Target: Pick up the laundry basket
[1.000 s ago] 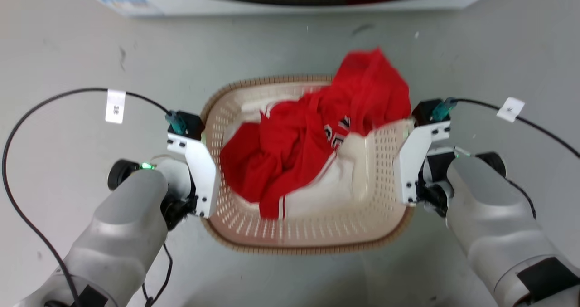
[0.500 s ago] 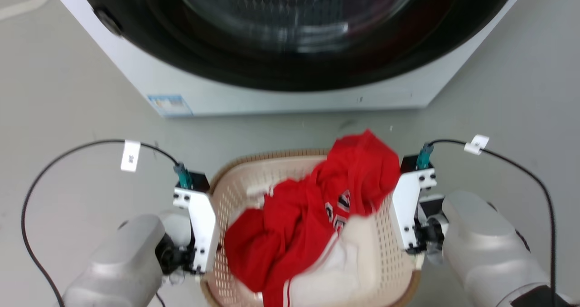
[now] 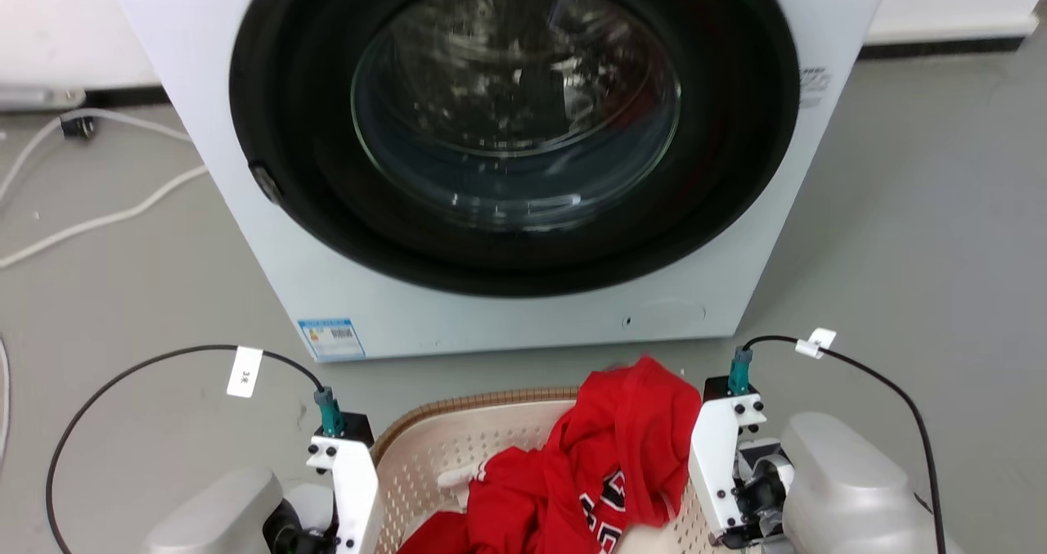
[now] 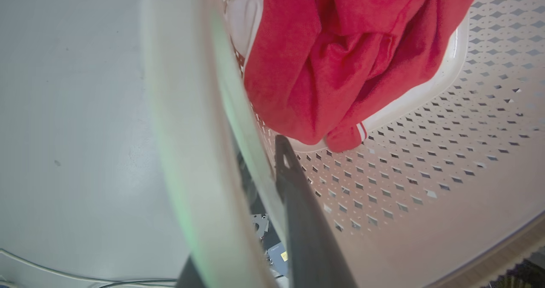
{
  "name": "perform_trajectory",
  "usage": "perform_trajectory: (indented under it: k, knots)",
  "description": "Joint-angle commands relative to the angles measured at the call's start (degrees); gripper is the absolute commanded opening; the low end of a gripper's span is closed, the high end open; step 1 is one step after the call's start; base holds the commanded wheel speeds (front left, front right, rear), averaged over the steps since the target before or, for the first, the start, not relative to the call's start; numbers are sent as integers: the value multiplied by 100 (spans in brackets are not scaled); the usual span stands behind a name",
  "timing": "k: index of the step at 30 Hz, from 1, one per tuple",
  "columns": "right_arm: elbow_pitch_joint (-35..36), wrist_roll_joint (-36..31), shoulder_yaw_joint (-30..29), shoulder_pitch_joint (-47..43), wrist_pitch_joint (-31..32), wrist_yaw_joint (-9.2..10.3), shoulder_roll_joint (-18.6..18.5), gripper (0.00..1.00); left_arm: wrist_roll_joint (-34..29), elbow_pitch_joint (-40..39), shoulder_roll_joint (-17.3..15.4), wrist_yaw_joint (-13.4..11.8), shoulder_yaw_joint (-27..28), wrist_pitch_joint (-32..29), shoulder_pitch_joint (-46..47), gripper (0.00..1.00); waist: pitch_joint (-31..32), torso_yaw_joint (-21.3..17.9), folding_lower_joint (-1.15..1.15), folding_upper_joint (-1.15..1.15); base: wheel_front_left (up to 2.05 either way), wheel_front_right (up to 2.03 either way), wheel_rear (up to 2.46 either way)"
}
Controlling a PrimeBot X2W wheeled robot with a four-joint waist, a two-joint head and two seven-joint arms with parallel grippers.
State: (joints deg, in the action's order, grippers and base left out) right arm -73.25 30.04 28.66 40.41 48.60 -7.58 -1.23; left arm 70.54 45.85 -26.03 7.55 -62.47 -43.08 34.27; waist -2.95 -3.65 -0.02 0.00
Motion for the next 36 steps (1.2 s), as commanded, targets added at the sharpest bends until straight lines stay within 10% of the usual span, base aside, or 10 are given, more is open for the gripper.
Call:
perform_trajectory:
  k: [1, 36]
  knots:
    - [-41, -42, 63, -60, 77, 15, -312, 0, -26, 139, -350, -19, -42, -109, -104, 0, 290, -57, 2, 0, 0, 0, 0]
    - [380, 716, 631, 84, 621, 10, -233, 0, 588, 107, -196, -13, -154, -726, 216, 0, 648, -142, 2, 0, 0, 0, 0]
